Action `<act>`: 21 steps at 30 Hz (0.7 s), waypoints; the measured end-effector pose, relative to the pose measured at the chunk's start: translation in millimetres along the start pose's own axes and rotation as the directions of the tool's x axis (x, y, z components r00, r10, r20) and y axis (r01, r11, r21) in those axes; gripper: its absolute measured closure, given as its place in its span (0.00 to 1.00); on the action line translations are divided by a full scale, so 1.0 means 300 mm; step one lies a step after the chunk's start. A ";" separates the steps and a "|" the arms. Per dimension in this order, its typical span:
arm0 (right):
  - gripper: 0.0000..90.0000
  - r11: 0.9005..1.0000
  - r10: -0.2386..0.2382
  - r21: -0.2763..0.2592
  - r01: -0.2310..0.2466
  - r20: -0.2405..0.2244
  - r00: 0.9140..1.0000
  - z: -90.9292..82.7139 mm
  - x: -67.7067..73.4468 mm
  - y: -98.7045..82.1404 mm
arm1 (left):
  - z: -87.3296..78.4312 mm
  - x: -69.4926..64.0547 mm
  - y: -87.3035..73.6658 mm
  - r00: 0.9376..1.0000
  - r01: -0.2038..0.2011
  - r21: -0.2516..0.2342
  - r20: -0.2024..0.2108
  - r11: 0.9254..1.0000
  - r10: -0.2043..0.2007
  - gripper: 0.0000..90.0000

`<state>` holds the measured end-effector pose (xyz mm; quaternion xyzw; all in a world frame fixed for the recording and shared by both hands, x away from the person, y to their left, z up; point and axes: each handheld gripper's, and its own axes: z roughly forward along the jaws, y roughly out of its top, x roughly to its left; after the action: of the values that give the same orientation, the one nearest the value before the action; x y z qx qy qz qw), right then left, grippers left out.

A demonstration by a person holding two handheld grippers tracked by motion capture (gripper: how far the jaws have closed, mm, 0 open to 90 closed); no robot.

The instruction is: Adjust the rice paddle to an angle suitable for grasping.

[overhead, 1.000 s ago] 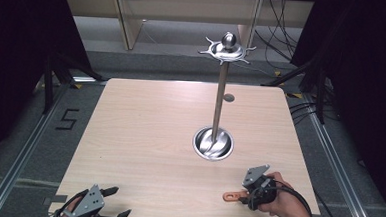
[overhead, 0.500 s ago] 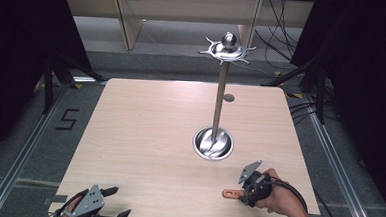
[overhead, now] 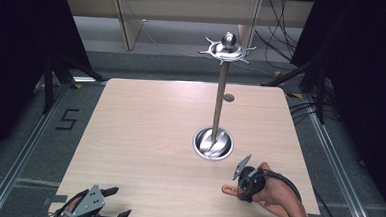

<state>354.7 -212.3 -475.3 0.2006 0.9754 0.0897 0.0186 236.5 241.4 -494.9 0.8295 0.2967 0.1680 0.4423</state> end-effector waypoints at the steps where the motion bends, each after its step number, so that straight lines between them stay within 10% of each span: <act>1: 0.72 1.000 0.000 0.000 0.000 0.000 1.000 0.000 0.000 0.000 | 0.000 0.000 0.000 1.000 0.000 0.000 0.000 1.000 0.000 0.22; 21: 0.74 0.999 0.016 0.036 -0.017 0.050 0.999 0.001 0.006 0.015 | 0.001 0.001 0.001 1.000 -0.004 0.010 0.002 1.000 0.004 0.22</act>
<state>354.9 -207.6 -474.6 0.2111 0.9744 0.0669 0.0384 236.9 241.2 -494.7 0.8325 0.2952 0.1666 0.4383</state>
